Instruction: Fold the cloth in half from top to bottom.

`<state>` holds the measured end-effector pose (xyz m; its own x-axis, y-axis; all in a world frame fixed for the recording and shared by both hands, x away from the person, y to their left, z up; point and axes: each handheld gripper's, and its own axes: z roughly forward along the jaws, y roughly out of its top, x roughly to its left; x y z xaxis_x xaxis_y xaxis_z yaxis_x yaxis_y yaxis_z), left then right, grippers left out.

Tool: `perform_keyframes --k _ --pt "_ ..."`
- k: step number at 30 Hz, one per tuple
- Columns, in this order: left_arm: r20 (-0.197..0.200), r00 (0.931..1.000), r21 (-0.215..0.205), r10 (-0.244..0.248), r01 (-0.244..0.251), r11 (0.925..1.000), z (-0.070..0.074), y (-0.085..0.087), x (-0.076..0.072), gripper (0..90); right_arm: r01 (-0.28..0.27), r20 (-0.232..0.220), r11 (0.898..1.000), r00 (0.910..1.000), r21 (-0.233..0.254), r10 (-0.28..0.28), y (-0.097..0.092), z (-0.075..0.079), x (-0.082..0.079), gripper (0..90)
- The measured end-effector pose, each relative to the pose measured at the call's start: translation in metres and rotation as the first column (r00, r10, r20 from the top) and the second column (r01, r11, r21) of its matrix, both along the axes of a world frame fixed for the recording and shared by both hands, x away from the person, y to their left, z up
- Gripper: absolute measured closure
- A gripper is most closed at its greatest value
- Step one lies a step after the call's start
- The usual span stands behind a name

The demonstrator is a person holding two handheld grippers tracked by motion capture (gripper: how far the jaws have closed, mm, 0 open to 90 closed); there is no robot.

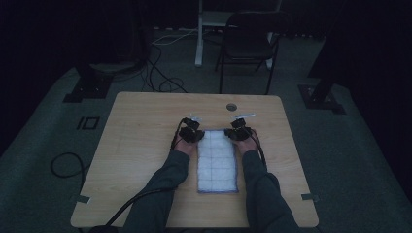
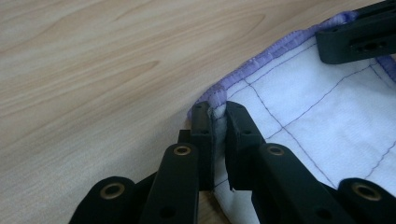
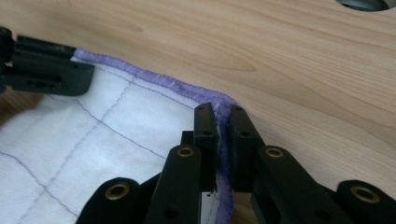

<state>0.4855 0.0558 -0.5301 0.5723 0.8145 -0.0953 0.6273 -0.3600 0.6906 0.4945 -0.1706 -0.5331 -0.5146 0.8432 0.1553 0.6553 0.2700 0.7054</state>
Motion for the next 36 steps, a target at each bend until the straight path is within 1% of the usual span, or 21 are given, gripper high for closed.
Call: perform_keyframes --k 3,6,7,8,11,12,13,14,15,16,17,18,19,20,24,27,30,31,32,35,36 --pt "0.029 0.9995 0.012 -0.014 0.013 0.9998 0.005 -0.003 -0.002 84.0 0.002 0.012 1.000 0.9999 0.011 -0.003 -0.003 0.003 -0.001 85.5" --pt "0.045 0.9988 -0.001 -0.018 0.018 0.9998 0.011 -0.004 -0.003 84.1 0.005 0.022 0.999 0.9997 0.039 -0.006 -0.009 0.006 -0.003 85.5" --pt "0.045 0.9988 -0.001 -0.018 0.018 0.9998 0.011 -0.004 -0.003 84.1 0.005 0.022 0.999 0.9997 0.039 -0.006 -0.009 0.006 -0.003 85.5" --pt "0.057 0.9981 -0.010 -0.024 0.025 0.9996 0.014 -0.005 -0.004 84.0 0.005 0.039 0.999 0.9992 0.042 -0.006 -0.012 0.010 -0.005 85.5" --pt "0.066 0.9973 -0.012 -0.031 0.032 0.9994 0.017 -0.005 -0.004 84.0 0.004 0.050 0.999 0.9987 0.048 -0.007 -0.013 0.014 -0.006 85.5" --pt "0.073 0.9966 -0.018 -0.039 0.040 0.9990 0.021 -0.005 -0.004 84.0 -0.002 0.067 0.999 0.9978 0.050 -0.002 -0.015 0.018 -0.007 85.5" --pt "0.073 0.9966 -0.018 -0.039 0.040 0.9990 0.021 -0.005 -0.004 84.0 -0.002 0.067 0.999 0.9978 0.050 -0.002 -0.015 0.018 -0.007 85.5" --pt "0.088 0.9950 -0.017 -0.048 0.049 0.9986 0.025 -0.006 -0.005 84.0 -0.005 0.080 0.999 0.9968 0.053 0.001 -0.018 0.022 -0.009 85.5" --pt "0.088 0.9950 -0.017 -0.048 0.049 0.9986 0.025 -0.006 -0.005 84.0 -0.004 0.085 0.998 0.9964 0.055 0.000 -0.018 0.023 -0.010 85.5" --pt "0.103 0.9930 -0.018 -0.056 0.059 0.9981 0.030 -0.007 -0.006 84.1 -0.004 0.092 0.998 0.9957 0.057 -0.001 -0.020 0.025 -0.011 85.5" --pt "0.103 0.9930 -0.018 -0.056 0.059 0.9981 0.030 -0.007 -0.006 84.1 -0.004 0.092 0.998 0.9957 0.057 -0.001 -0.020 0.025 -0.011 85.5" --pt "0.115 0.9912 -0.021 -0.066 0.069 0.9974 0.035 -0.008 -0.007 84.0 -0.002 0.103 0.998 0.9947 0.063 -0.004 -0.022 0.029 -0.013 85.5" --pt "0.115 0.9912 -0.021 -0.066 0.069 0.9974 0.035 -0.008 -0.007 84.0 -0.004 0.110 0.998 0.9940 0.063 -0.003 -0.023 0.030 -0.013 85.5" --pt "0.126 0.9895 -0.026 -0.071 0.075 0.9968 0.038 -0.009 -0.008 84.0 -0.005 0.117 0.998 0.9932 0.068 -0.003 -0.024 0.032 -0.015 85.5" --pt "0.139 0.9869 -0.033 -0.083 0.088 0.9956 0.042 -0.009 -0.011 84.0 -0.012 0.134 0.997 0.9910 0.078 0.002 -0.028 0.036 -0.019 85.4" --pt "0.142 0.9863 -0.038 -0.084 0.091 0.9952 0.043 -0.008 -0.013 84.0 -0.017 0.143 0.996 0.9897 0.089 0.004 -0.029 0.037 -0.023 85.4" --pt "0.147 0.9852 -0.054 -0.088 0.097 0.9938 0.044 -0.006 -0.016 84.0 -0.023 0.150 0.995 0.9887 0.093 0.009 -0.030 0.038 -0.026 85.4" --pt "0.148 0.9849 -0.055 -0.089 0.099 0.9936 0.045 -0.006 -0.017 84.0 -0.030 0.162 0.995 0.9868 0.096 0.014 -0.031 0.040 -0.030 85.4" --pt "0.157 0.9831 -0.057 -0.095 0.105 0.9928 0.047 -0.005 -0.019 84.0 -0.031 0.166 0.995 0.9861 0.097 0.015 -0.031 0.042 -0.032 85.4" --pt "0.165 0.9814 -0.063 -0.098 0.110 0.9919 0.050 -0.004 -0.022 84.0 -0.038 0.177 0.995 0.9839 0.097 0.020 -0.031 0.045 -0.035 85.4" --pt "0.174 0.9795 -0.073 -0.102 0.116 0.9905 0.053 -0.003 -0.025 84.0 -0.046 0.191 0.995 0.9812 0.093 0.027 -0.031 0.049 -0.039 85.4"
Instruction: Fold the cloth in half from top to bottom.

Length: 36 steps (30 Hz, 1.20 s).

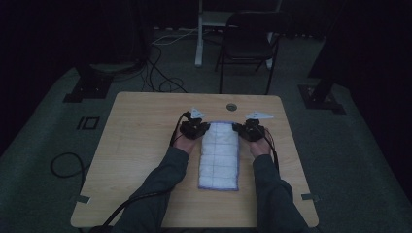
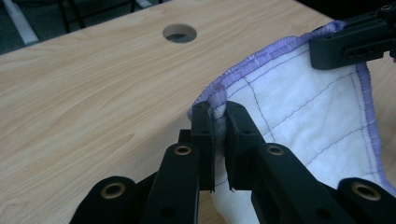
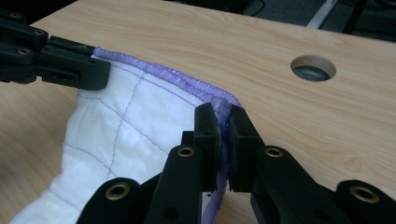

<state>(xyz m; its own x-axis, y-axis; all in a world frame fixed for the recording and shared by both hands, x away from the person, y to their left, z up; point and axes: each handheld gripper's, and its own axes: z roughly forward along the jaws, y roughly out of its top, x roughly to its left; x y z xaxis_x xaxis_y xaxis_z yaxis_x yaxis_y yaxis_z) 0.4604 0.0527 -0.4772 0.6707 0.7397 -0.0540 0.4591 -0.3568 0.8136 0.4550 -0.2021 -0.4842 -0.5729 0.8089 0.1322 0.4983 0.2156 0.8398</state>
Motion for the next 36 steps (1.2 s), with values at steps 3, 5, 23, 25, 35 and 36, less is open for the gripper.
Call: perform_keyframes --k 3,5,23,25,35,36 --pt "0.008 1.0000 -0.004 -0.006 0.006 1.0000 0.003 0.001 -0.004 84.0 -0.006 0.014 1.000 0.9999 -0.003 0.006 0.000 0.004 -0.004 85.5" --pt "0.017 0.9998 -0.021 -0.013 0.014 0.9997 0.004 0.003 -0.009 84.0 -0.013 0.027 1.000 0.9995 -0.009 0.013 0.000 0.007 -0.009 85.4" --pt "0.055 0.9971 -0.068 -0.053 0.056 0.9961 0.012 0.015 -0.046 83.9 -0.058 0.093 0.998 0.9940 -0.005 0.058 0.000 0.018 -0.049 85.4" --pt "0.058 0.9966 -0.073 -0.057 0.062 0.9954 0.013 0.016 -0.050 83.8 -0.060 0.095 0.998 0.9937 -0.003 0.060 0.000 0.019 -0.052 85.4" --pt "0.064 0.9956 -0.086 -0.068 0.073 0.9936 0.013 0.018 -0.063 83.8 -0.065 0.102 0.998 0.9928 0.012 0.064 -0.002 0.017 -0.064 85.4" --pt "0.064 0.9955 -0.089 -0.070 0.075 0.9932 0.013 0.019 -0.066 83.8 -0.067 0.103 0.998 0.9925 0.015 0.065 -0.002 0.017 -0.067 85.4"
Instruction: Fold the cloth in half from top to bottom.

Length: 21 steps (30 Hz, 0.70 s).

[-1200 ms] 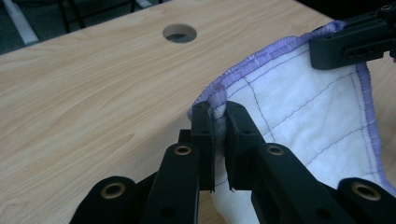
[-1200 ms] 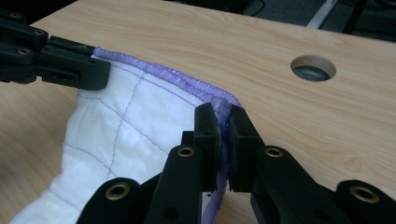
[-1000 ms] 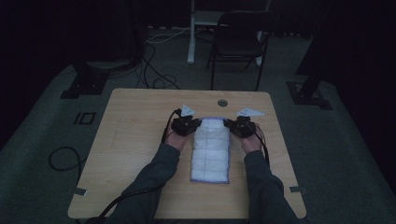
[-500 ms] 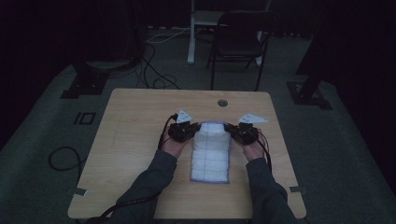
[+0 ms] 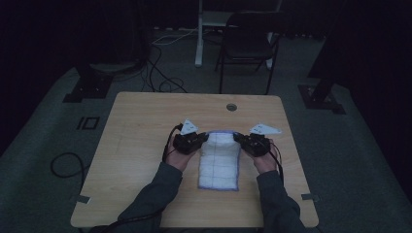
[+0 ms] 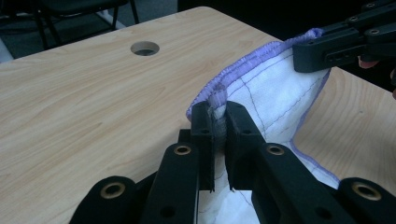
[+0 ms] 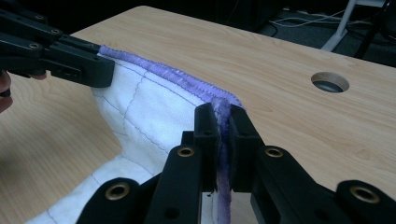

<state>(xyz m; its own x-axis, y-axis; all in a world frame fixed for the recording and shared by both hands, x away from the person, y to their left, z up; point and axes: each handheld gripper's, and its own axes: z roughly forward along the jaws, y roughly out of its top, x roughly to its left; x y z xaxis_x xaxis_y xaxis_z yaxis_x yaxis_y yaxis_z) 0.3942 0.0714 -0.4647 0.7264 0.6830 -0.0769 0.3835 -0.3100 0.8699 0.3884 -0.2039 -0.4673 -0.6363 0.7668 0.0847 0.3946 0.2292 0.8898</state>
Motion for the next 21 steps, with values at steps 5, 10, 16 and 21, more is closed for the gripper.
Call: perform_keyframes --k 5,10,16,21 --pt "0.005 1.0000 -0.001 -0.005 0.005 1.0000 -0.001 0.001 -0.005 83.7 -0.006 0.000 1.000 1.0000 0.002 0.006 0.000 -0.001 -0.004 85.4" --pt "0.003 0.9999 -0.003 -0.014 0.014 0.9999 -0.003 0.002 -0.012 83.7 -0.010 -0.002 1.000 1.0000 0.003 0.010 0.000 -0.003 -0.010 85.4" --pt "0.002 0.9999 -0.010 -0.016 0.016 0.9998 -0.005 0.004 -0.018 83.7 -0.011 -0.002 1.000 0.9999 0.009 0.011 0.000 -0.005 -0.016 85.4" --pt "0.002 0.9998 -0.014 -0.020 0.020 0.9997 -0.007 0.005 -0.024 83.7 -0.008 -0.006 1.000 0.9999 0.031 0.008 0.000 -0.008 -0.023 85.4"
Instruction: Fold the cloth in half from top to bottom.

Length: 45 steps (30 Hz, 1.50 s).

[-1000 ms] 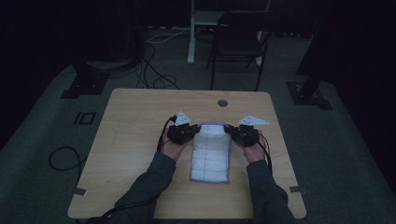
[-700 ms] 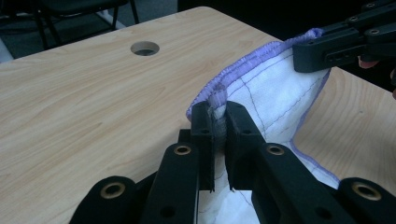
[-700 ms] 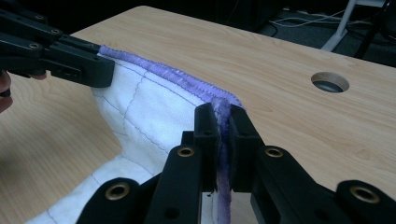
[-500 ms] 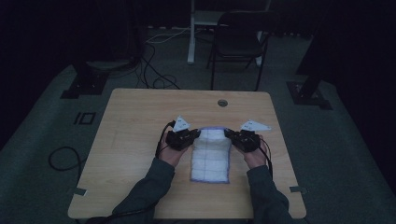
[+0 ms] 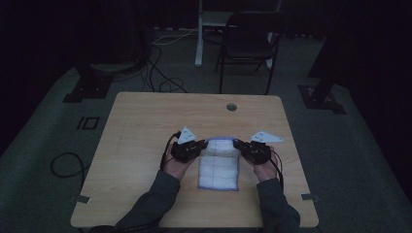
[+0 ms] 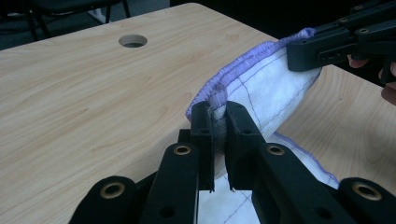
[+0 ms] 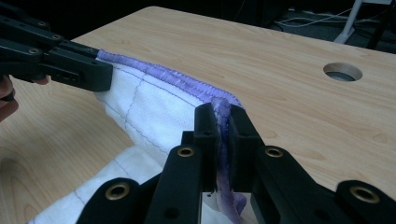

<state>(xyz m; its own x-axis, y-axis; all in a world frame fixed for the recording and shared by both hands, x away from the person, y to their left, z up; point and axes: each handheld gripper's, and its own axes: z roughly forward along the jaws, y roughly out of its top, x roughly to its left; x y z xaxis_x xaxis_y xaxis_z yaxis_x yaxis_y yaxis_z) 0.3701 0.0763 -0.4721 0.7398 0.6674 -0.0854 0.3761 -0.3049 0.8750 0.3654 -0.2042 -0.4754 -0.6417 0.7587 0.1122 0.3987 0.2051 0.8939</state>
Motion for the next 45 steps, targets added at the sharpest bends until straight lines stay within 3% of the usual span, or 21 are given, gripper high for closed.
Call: perform_keyframes --k 45 --pt "-0.028 0.9995 -0.017 -0.012 0.012 0.9998 -0.027 0.011 -0.040 82.9 -0.031 -0.033 0.999 0.9990 0.011 0.031 0.002 -0.022 -0.036 85.3"
